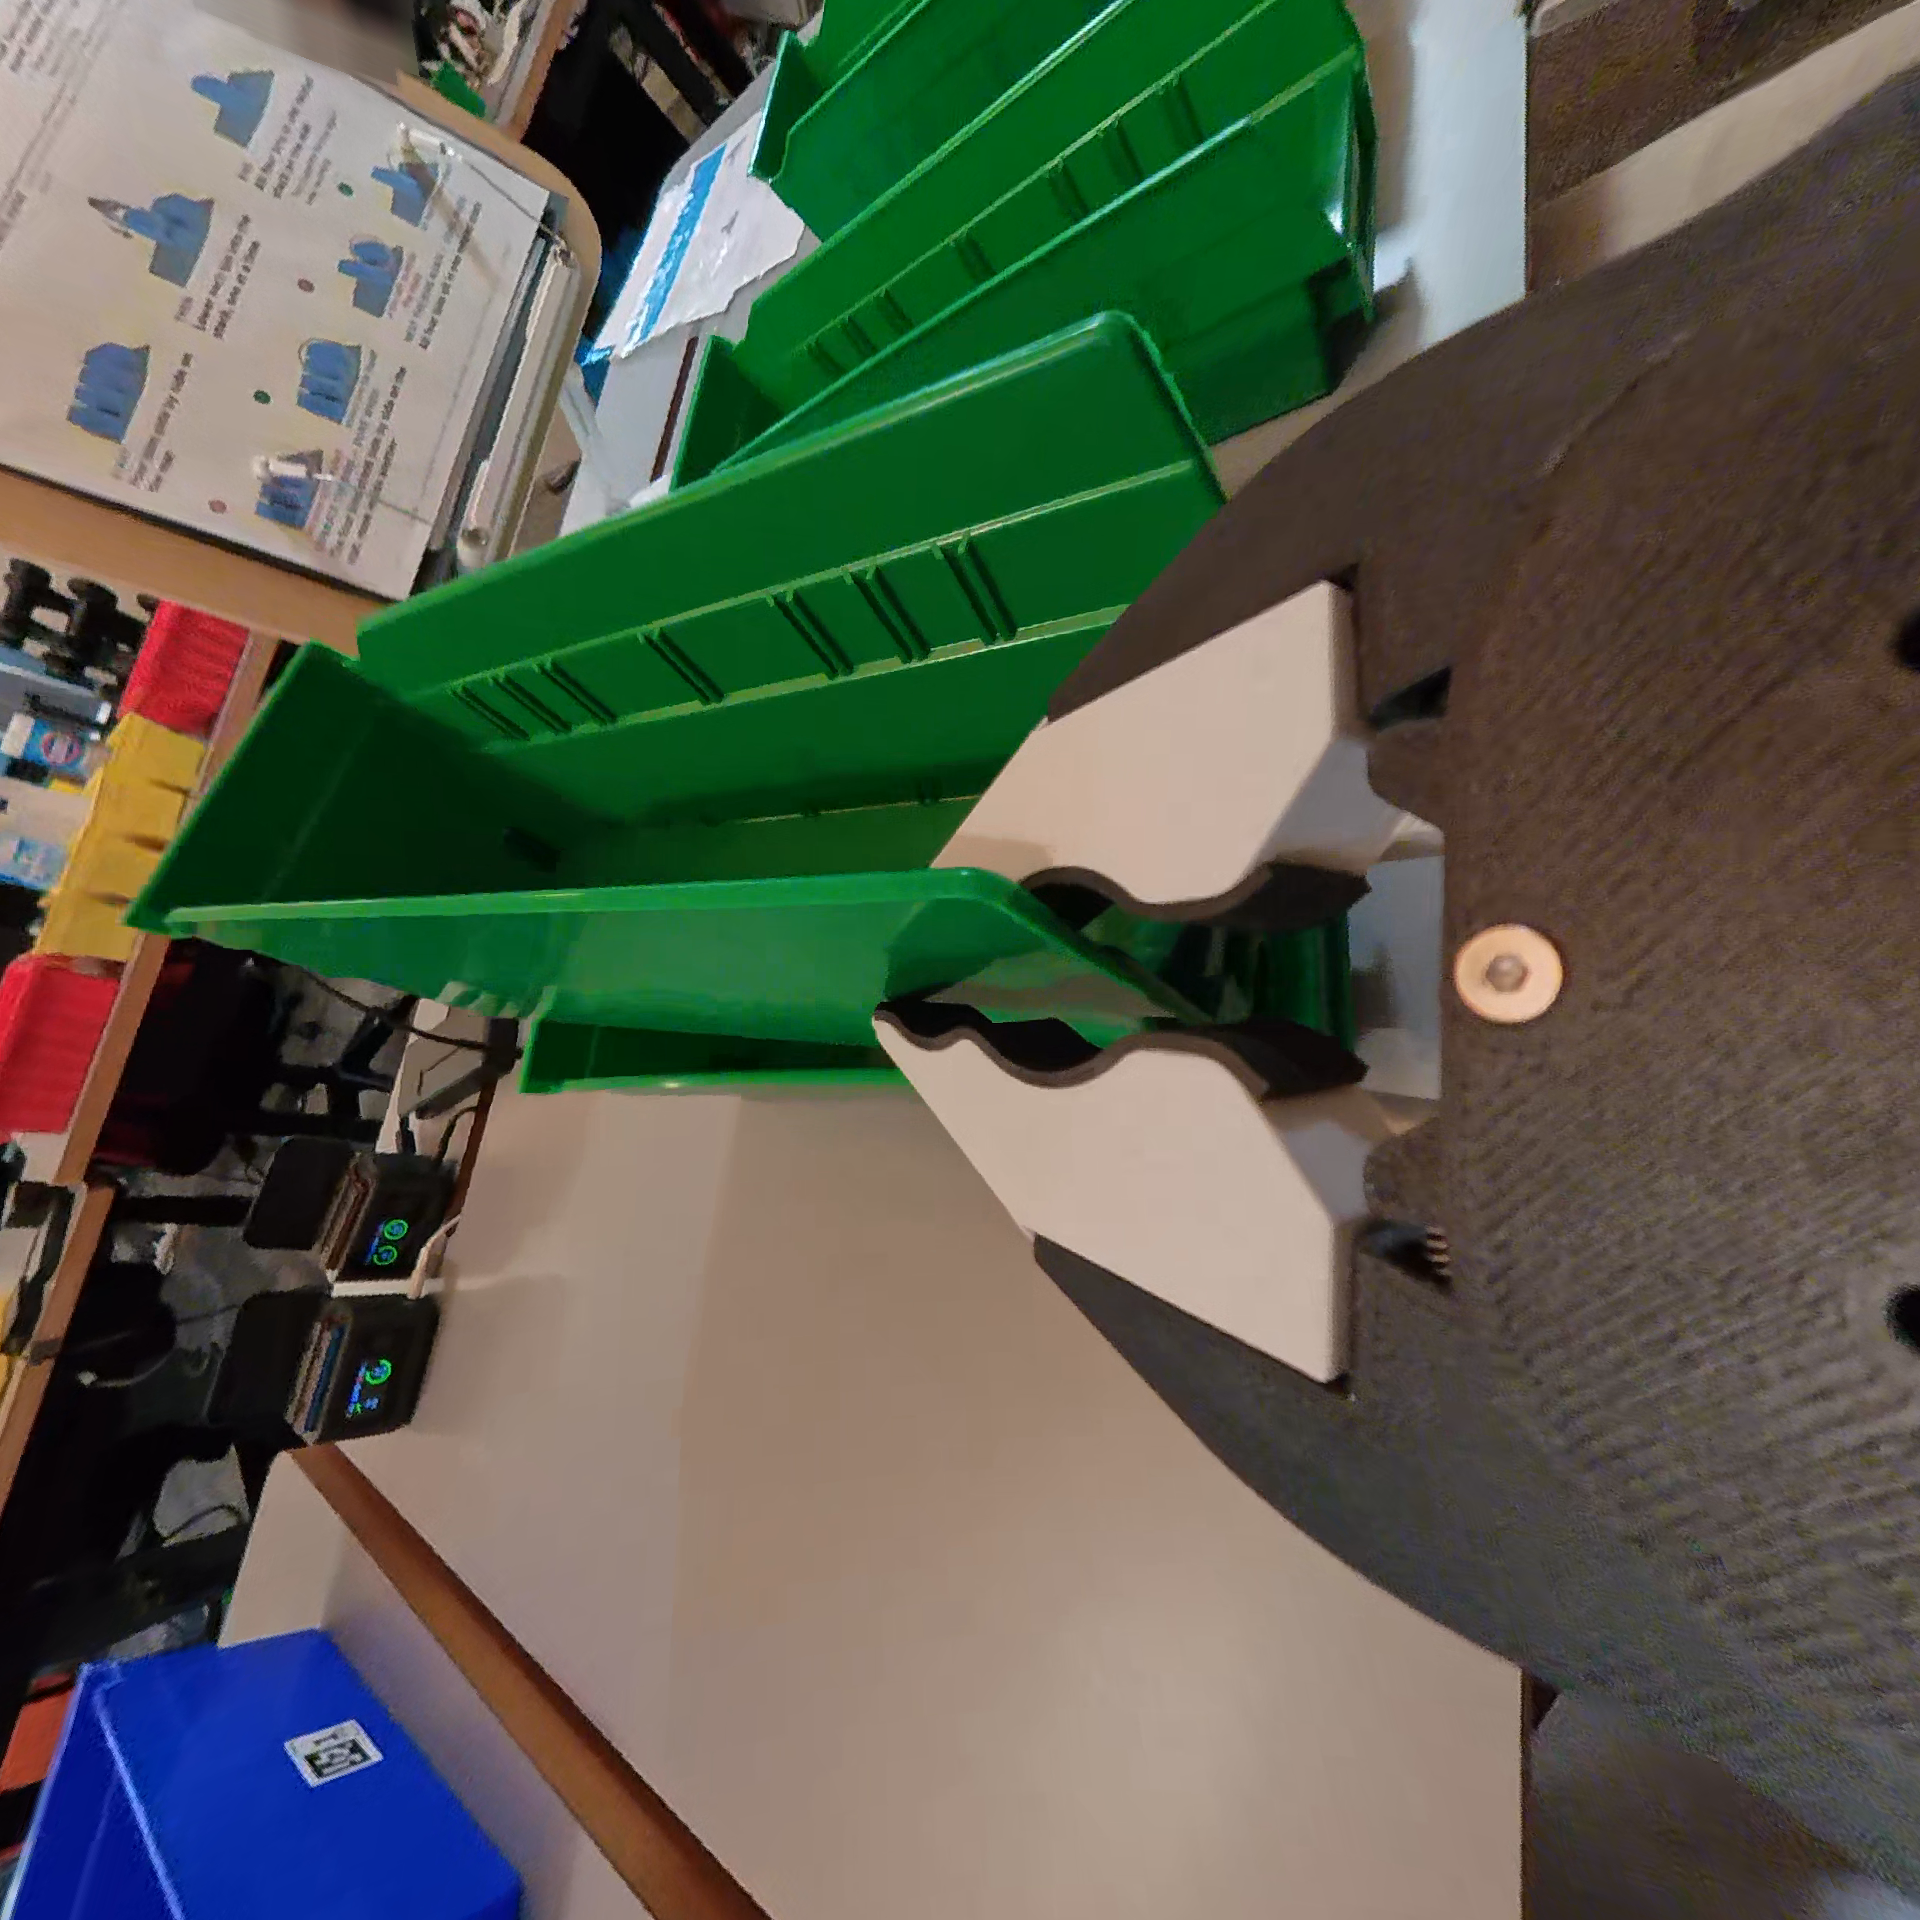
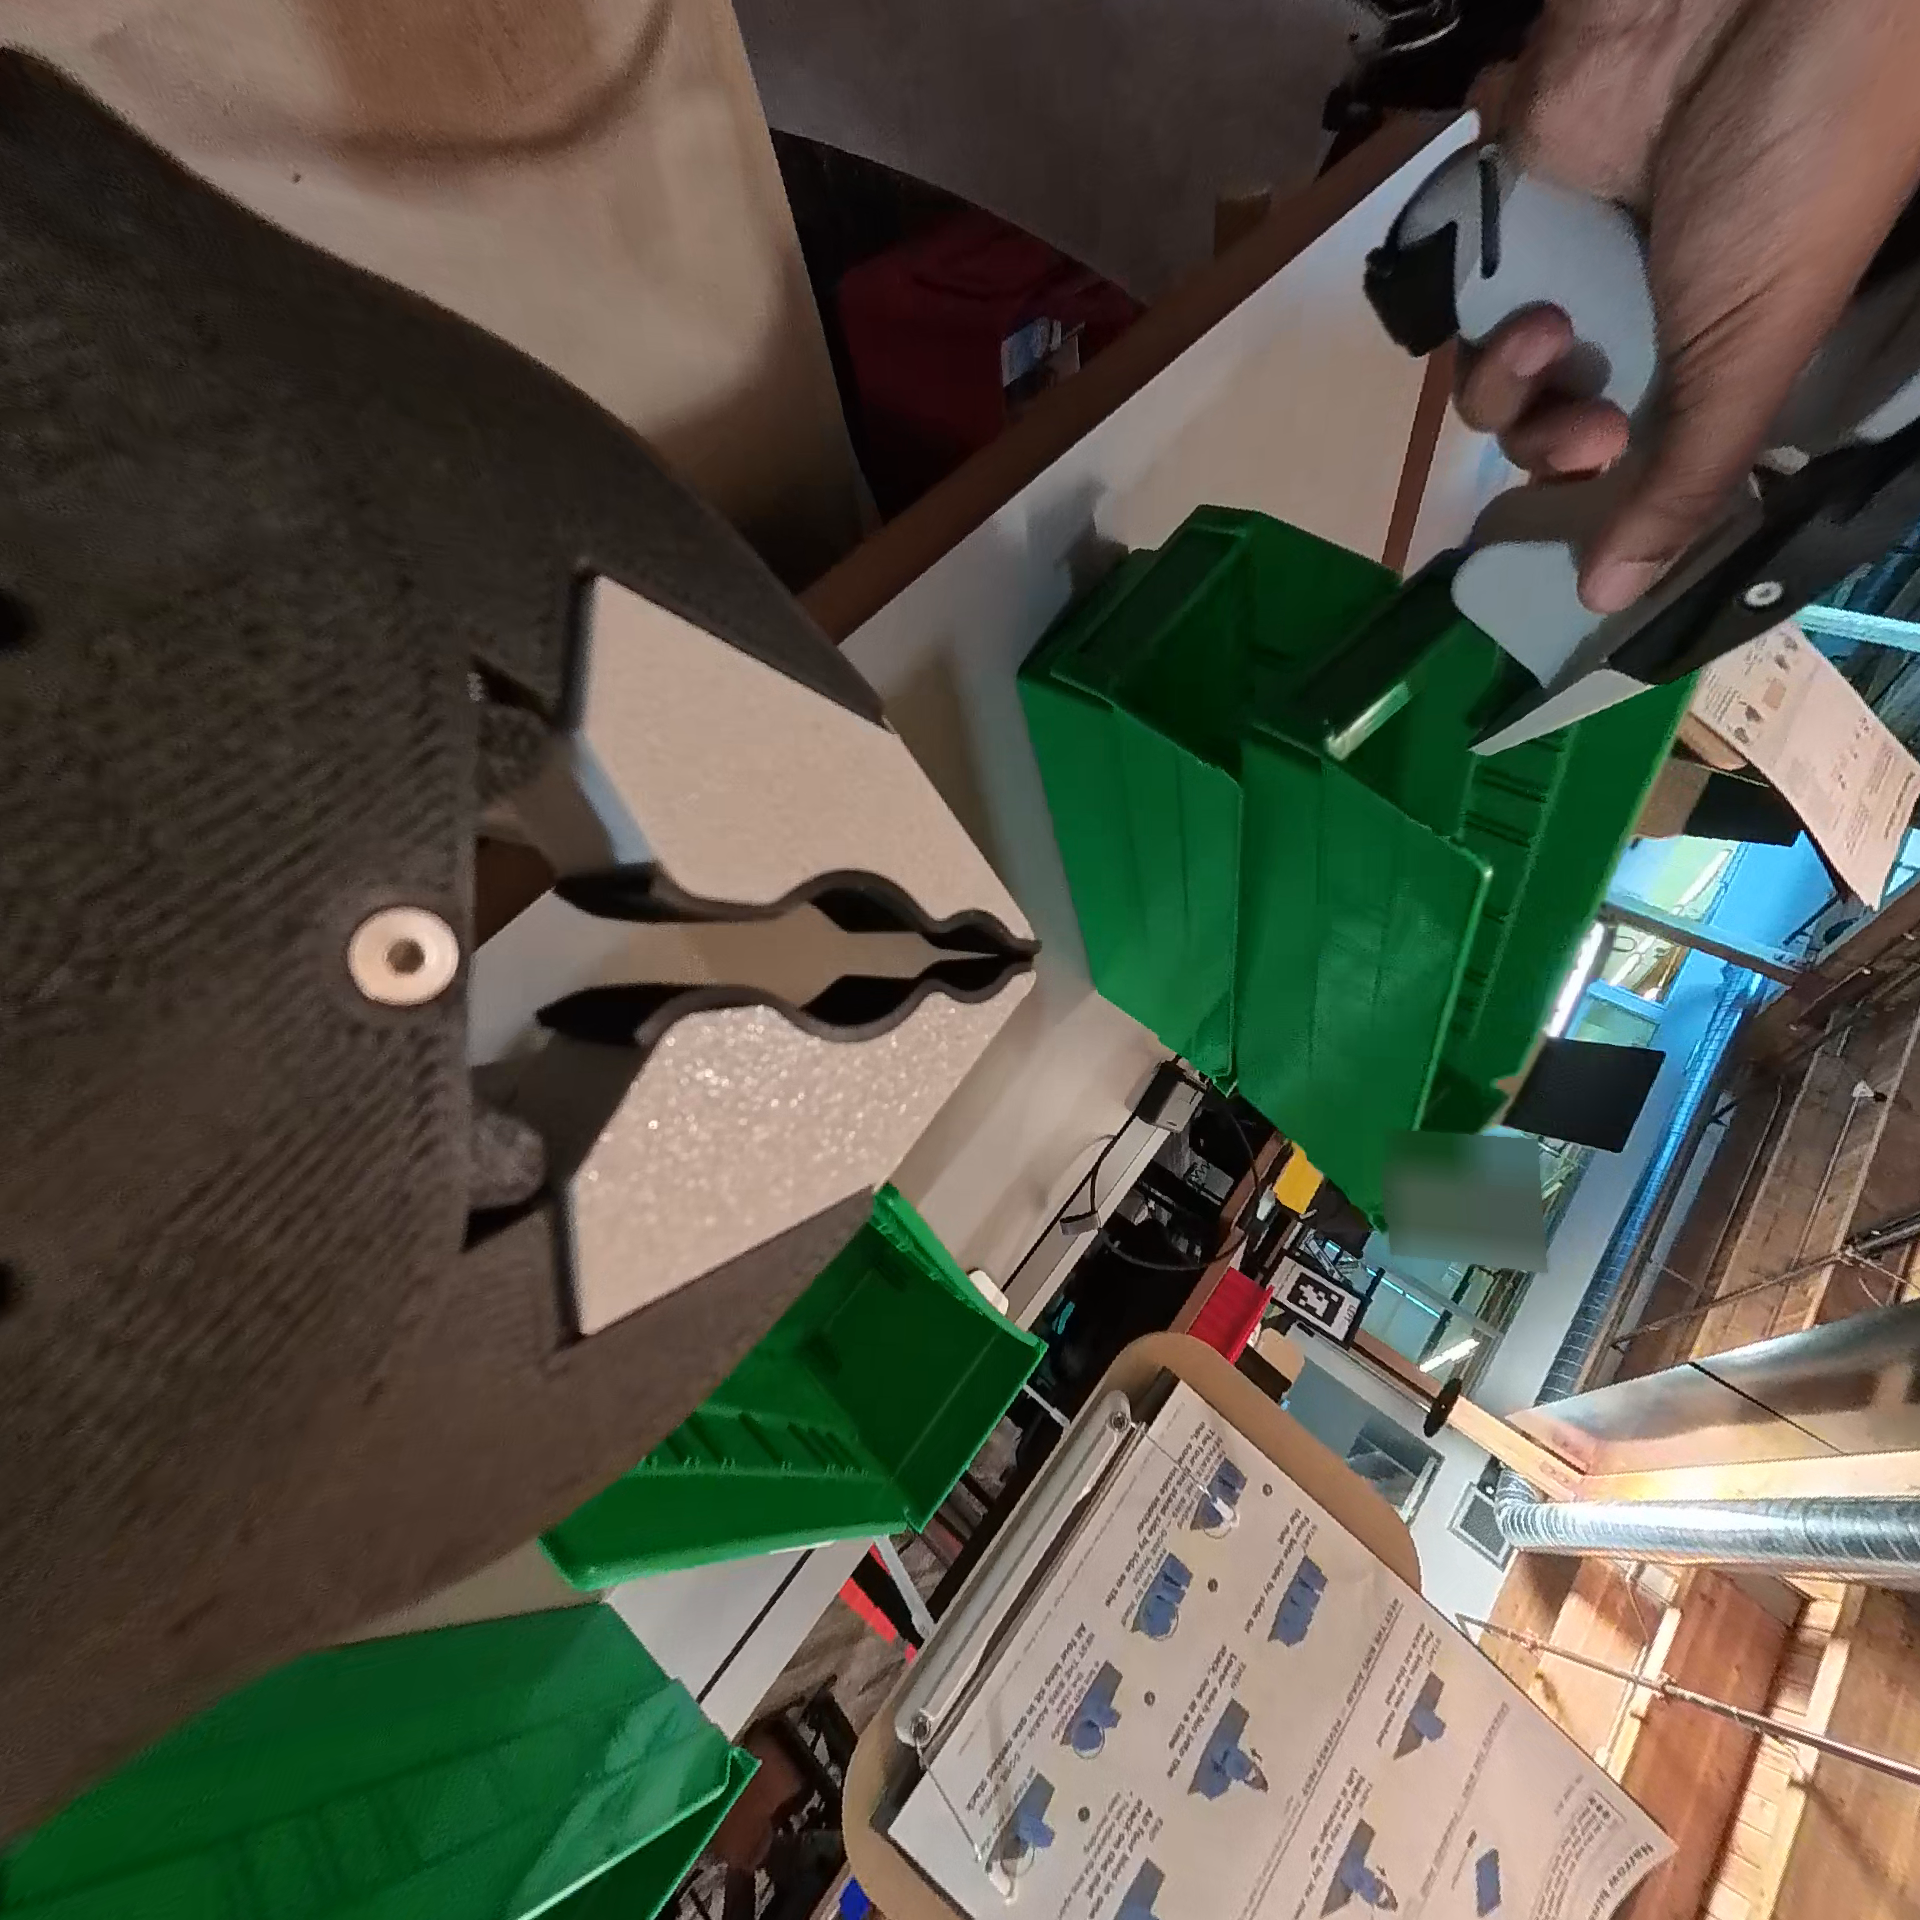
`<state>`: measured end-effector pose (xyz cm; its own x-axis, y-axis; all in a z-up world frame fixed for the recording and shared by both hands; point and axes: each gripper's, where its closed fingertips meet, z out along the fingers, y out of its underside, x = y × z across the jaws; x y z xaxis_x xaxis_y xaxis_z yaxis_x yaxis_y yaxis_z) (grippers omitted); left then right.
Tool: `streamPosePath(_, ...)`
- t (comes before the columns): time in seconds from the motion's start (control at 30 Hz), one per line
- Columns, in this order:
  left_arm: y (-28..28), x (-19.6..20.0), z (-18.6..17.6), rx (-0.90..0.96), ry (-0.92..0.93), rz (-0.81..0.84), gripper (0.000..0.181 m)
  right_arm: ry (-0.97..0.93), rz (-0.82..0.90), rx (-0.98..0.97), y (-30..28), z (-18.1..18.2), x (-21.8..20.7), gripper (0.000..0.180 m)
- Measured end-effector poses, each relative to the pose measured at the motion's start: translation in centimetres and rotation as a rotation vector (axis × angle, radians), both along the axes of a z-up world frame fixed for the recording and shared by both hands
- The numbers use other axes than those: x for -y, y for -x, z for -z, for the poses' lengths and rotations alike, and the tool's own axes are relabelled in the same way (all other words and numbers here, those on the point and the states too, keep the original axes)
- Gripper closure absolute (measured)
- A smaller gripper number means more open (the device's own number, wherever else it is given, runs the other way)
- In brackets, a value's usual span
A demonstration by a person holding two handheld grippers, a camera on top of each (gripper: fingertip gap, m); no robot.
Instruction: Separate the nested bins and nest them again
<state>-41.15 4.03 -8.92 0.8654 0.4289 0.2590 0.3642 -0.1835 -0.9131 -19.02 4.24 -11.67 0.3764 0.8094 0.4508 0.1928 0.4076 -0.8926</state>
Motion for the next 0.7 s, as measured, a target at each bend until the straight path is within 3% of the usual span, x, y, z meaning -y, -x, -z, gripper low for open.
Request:
streamPosePath(0.03,0.0,0.0,0.2,0.019,-0.005,-0.005,0.173,0.000,0.000,0.000,0.0,0.0,0.0,0.180)
streamPosePath(0.23,0.6,-0.1,0.4,0.026,-0.048,-0.057,0.175,0.003,-0.006,0.003,0.0,0.1,0.0,0.180)
streamPosePath(0.47,1.0,0.0,0.5,0.024,-0.114,-0.024,0.159,-0.003,-0.020,0.010,0.1,0.2,0.3,0.179)
streamPosePath(0.7,1.2,-0.2,1.1,-0.105,-0.080,-0.060,0.180,-0.012,-0.029,0.020,0.1,0.4,0.5,0.178)
